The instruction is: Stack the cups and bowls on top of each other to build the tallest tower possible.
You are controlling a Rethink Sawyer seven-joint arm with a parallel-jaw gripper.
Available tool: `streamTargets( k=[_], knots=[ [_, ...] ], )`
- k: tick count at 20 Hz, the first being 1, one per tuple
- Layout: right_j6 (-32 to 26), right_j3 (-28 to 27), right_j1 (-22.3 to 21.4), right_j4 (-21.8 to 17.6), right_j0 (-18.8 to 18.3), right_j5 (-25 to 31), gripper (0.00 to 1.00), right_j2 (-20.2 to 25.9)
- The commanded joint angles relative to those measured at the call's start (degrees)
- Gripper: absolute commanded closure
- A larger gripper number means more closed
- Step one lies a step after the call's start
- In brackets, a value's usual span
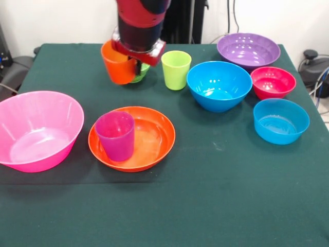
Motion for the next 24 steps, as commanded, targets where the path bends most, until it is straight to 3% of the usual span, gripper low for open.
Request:
streamTargets(
  k=[1,6,12,18,24],
  knots=[
    [7.4,-4.1,-1.9,5.6,3.6,0.3,1.0,6.2],
    [10.8,-9.3,1.9,6.5,6.6,-2.7,1.0,3.4],
    [11.4,-15.1,4.8,7.9,8.0,-1.1,1.0,1.5],
    [12.0,-23.0,11.0,7.8,9.2,-2.6,1.0,-0.5],
    [12.7,-23.7,12.6,7.3,10.4,-3.9,1.0,-2.4]
  ],
)
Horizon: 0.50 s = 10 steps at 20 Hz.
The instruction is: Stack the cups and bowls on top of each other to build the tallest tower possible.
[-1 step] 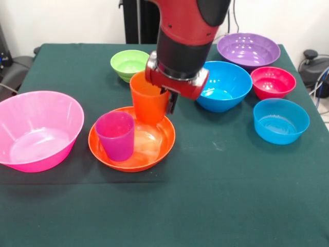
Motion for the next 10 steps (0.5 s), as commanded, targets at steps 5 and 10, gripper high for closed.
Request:
streamTargets(
  k=[5,10],
  knots=[
    [11.6,-3.2,7.2,1.3,1.4,-7.6,1.0,1.4],
    [12.0,-2.7,8.4,2.6,1.7,-9.5,1.0,1.6]
  ],
)
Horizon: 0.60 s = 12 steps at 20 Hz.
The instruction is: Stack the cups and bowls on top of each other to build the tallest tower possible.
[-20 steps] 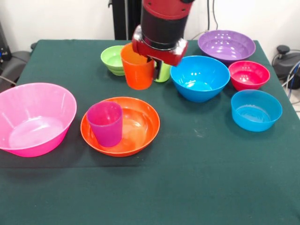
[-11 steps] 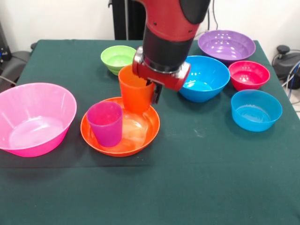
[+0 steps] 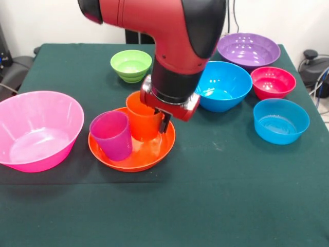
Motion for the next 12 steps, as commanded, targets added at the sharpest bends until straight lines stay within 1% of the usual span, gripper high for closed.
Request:
streamTargets(
  k=[1,5,9,12],
  knots=[
    [10.9,-0.7,3.4,2.0,1.4,-5.4,1.0,3.3],
    [10.5,-0.2,3.4,3.3,1.5,-6.0,1.0,3.5],
    [9.6,-1.1,3.8,4.0,1.8,-4.7,1.0,3.2],
    [9.2,-1.8,3.7,3.9,2.4,-1.3,1.0,1.9]
  ],
)
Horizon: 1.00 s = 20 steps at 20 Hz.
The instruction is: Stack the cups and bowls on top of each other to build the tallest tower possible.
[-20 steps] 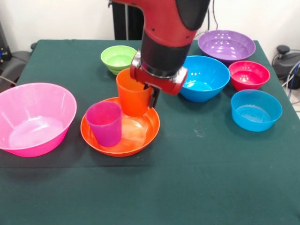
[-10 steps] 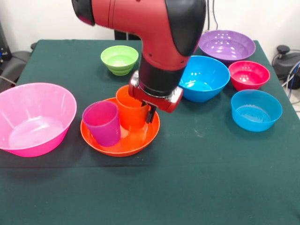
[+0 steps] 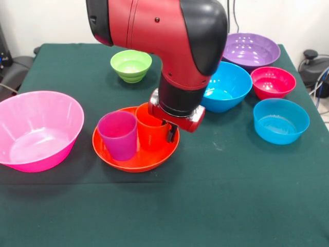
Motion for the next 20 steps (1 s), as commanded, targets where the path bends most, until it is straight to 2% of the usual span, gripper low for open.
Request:
streamTargets(
  k=[1,7,20],
  knots=[
    [8.4,-2.0,0.4,1.1,2.1,2.3,1.0,1.5],
    [6.7,-1.8,0.9,0.2,2.2,3.1,1.0,-0.9],
    [6.0,2.3,0.0,1.4,1.9,2.1,1.0,-0.6]
  ],
)
